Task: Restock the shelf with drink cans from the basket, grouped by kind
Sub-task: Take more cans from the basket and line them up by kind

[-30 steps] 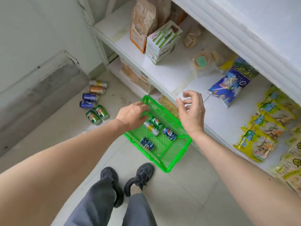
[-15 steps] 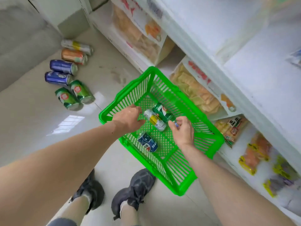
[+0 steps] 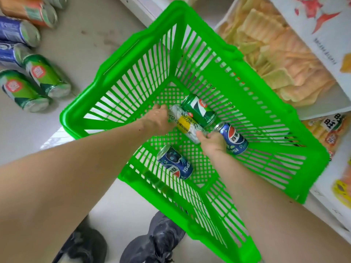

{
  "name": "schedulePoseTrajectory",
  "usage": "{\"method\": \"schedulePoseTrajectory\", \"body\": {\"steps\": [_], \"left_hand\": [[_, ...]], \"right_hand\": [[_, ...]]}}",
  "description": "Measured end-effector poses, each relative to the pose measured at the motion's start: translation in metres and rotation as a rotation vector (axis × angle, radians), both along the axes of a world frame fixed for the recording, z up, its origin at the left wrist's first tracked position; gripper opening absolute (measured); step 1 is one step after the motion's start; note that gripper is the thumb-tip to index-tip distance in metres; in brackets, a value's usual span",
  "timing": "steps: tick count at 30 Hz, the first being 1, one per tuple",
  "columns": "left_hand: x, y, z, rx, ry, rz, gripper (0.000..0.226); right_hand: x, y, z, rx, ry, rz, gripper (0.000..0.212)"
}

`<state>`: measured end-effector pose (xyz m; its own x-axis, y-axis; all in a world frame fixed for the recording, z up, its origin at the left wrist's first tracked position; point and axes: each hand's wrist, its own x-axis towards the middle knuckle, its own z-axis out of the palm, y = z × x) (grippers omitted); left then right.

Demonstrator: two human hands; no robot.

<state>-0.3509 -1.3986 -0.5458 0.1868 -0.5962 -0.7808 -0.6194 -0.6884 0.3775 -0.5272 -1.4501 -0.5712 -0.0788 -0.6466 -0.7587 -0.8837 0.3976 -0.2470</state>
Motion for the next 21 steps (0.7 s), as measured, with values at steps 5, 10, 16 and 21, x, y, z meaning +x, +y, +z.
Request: {"method": "schedulePoseTrajectory", "body": {"steps": [5,10,16,21], "left_hand": [[-0.002,-0.005,-0.011,-0.015,0.036,0.013,0.055],[0.001,-0.004,0.006,-0.019,0.049,0.047,0.043],[0.018,0.004,0.059,-0.044,0.059,0.145,0.064],[0.035,0.012,0.13,-0.118,0.015,0.211,0.051]], "right_hand": [[0.003,0.002,-0.012,0.054,-0.091,-0.225,0.048],[0.007,0.011,0.011,0.112,-0.141,-0.335,0.043],[0.019,0.017,0.071,0.173,-0.314,-0.467,0.02],[0.028,0.018,0.142,0.156,-0.445,-0.539,0.021]]}}
